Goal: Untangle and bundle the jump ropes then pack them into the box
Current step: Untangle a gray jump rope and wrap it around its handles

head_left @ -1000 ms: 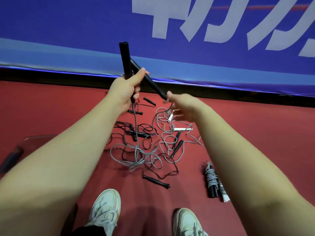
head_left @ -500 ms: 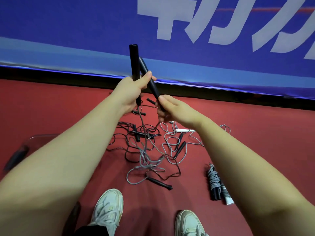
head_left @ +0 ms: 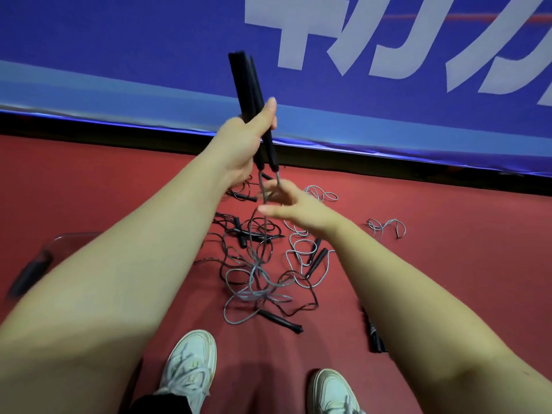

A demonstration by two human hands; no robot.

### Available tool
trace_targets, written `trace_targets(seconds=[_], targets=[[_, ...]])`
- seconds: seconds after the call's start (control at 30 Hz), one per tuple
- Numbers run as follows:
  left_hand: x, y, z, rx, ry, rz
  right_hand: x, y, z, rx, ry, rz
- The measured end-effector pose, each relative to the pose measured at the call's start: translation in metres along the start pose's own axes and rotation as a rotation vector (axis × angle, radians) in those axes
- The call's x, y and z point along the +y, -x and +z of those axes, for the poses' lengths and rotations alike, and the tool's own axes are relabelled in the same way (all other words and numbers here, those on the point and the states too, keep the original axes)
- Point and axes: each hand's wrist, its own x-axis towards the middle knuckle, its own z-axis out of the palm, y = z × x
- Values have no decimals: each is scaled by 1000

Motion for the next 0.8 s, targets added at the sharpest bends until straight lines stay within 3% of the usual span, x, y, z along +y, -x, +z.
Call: trace_targets(seconds=[0.07, 0.13, 0.23, 0.33, 0.43, 0.53, 0.6, 0.67, 0.8], targets=[[11, 0, 9, -24, 94, 13, 15, -2, 14, -103, -90, 72], [16, 2, 15, -62, 227, 4, 25, -8, 26, -98, 9, 97], [19, -1, 5, -15, 307, -26, 43, -13, 8, 142, 325, 135], [27, -16, -26, 152, 386, -35, 83, 3, -42, 422, 561, 334], [31, -29, -64, 368, 216, 72, 113, 33, -76, 506, 580, 511], [14, -30, -89, 500, -136, 138, 107, 47, -89, 555, 536, 526], [-7, -19, -82, 423, -515, 91, 93, 41, -90, 628, 520, 421], [-33, -4, -58, 212, -713, -9, 71, 31, -82, 615, 515, 288], [-72, 15, -10, -144, -537, -156, 27, 15, -58, 390, 484, 42]])
